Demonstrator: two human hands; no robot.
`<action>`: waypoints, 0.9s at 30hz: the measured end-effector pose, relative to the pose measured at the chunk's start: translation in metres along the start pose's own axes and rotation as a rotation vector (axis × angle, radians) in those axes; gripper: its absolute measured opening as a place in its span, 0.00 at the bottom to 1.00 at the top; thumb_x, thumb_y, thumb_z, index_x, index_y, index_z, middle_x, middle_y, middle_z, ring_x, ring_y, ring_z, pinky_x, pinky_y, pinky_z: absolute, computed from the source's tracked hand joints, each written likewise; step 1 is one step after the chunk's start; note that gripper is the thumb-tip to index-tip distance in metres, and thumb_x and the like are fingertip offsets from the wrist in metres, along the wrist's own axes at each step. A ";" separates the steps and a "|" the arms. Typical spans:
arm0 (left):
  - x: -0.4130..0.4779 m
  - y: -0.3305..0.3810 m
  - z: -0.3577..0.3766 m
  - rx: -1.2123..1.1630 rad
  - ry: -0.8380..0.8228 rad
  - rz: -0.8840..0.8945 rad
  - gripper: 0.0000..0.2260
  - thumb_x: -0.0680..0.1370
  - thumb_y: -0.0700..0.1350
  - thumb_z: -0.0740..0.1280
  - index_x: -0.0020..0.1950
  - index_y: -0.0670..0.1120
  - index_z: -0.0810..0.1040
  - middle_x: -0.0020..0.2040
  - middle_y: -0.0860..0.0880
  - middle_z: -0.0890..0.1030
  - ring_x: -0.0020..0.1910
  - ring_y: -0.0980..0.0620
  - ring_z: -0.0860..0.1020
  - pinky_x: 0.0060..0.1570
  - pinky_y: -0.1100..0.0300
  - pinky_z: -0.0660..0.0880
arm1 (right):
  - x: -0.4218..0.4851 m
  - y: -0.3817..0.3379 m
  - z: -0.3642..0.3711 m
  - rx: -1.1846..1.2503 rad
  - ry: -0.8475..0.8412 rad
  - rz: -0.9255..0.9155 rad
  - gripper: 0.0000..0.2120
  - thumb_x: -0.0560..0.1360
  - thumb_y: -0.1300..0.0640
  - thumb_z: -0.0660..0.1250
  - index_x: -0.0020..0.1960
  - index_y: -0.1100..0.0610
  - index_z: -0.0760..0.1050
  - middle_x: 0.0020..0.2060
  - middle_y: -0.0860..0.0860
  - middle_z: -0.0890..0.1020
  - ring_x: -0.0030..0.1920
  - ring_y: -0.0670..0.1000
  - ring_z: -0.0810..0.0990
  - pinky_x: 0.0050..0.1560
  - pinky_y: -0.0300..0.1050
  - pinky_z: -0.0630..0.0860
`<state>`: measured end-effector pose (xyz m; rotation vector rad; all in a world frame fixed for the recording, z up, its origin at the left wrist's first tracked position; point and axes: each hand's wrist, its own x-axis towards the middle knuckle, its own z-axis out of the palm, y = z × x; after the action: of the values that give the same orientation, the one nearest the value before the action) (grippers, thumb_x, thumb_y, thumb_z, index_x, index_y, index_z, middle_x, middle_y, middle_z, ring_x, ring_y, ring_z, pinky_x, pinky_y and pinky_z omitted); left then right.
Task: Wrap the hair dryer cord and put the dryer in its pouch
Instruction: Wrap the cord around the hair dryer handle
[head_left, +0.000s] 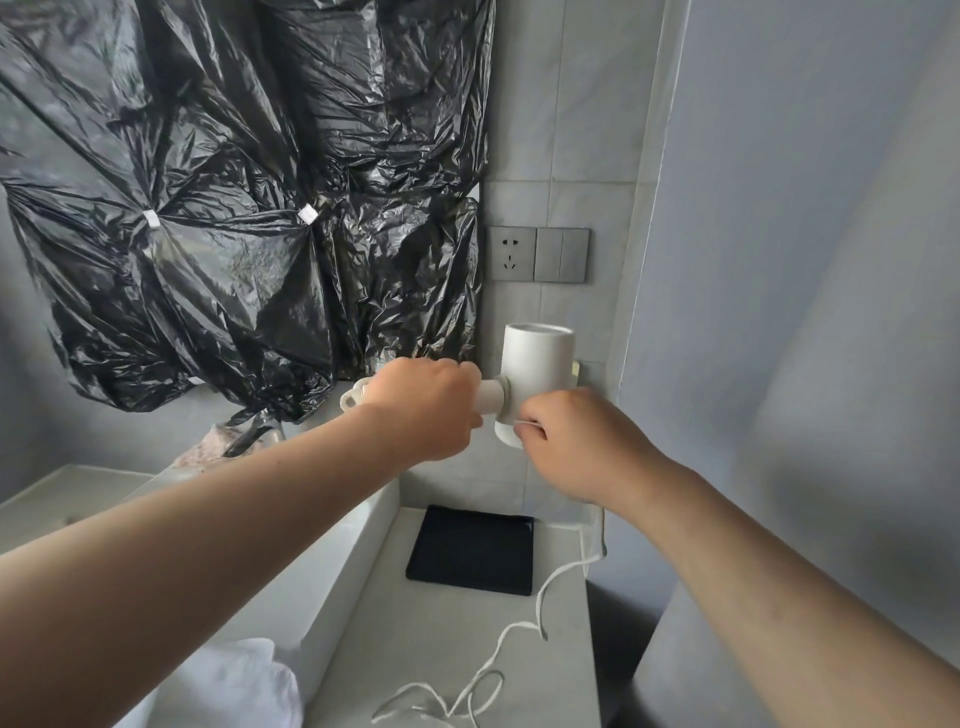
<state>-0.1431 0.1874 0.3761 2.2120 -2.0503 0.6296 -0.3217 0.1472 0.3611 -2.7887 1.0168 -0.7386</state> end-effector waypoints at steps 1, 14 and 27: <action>0.000 0.001 0.000 0.015 -0.017 0.018 0.11 0.80 0.55 0.63 0.50 0.48 0.69 0.41 0.52 0.72 0.39 0.46 0.74 0.42 0.53 0.74 | 0.001 0.001 -0.002 -0.012 -0.010 -0.008 0.21 0.78 0.54 0.60 0.28 0.50 0.59 0.27 0.48 0.68 0.33 0.56 0.70 0.28 0.43 0.60; -0.005 0.003 -0.008 0.181 -0.111 0.355 0.13 0.79 0.59 0.64 0.48 0.52 0.65 0.41 0.55 0.70 0.44 0.48 0.77 0.49 0.55 0.72 | 0.012 0.004 -0.044 -0.114 -0.008 -0.020 0.16 0.68 0.40 0.73 0.42 0.53 0.78 0.39 0.49 0.81 0.42 0.54 0.77 0.41 0.45 0.73; -0.011 -0.011 -0.021 0.126 -0.072 0.387 0.14 0.77 0.61 0.65 0.46 0.54 0.65 0.39 0.56 0.72 0.45 0.48 0.77 0.51 0.53 0.74 | 0.022 -0.003 -0.057 -0.045 0.006 -0.086 0.16 0.65 0.43 0.77 0.39 0.54 0.78 0.42 0.46 0.73 0.42 0.51 0.76 0.41 0.45 0.73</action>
<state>-0.1378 0.2054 0.3940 1.9313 -2.5717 0.7339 -0.3321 0.1410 0.4207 -2.8859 0.9313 -0.7427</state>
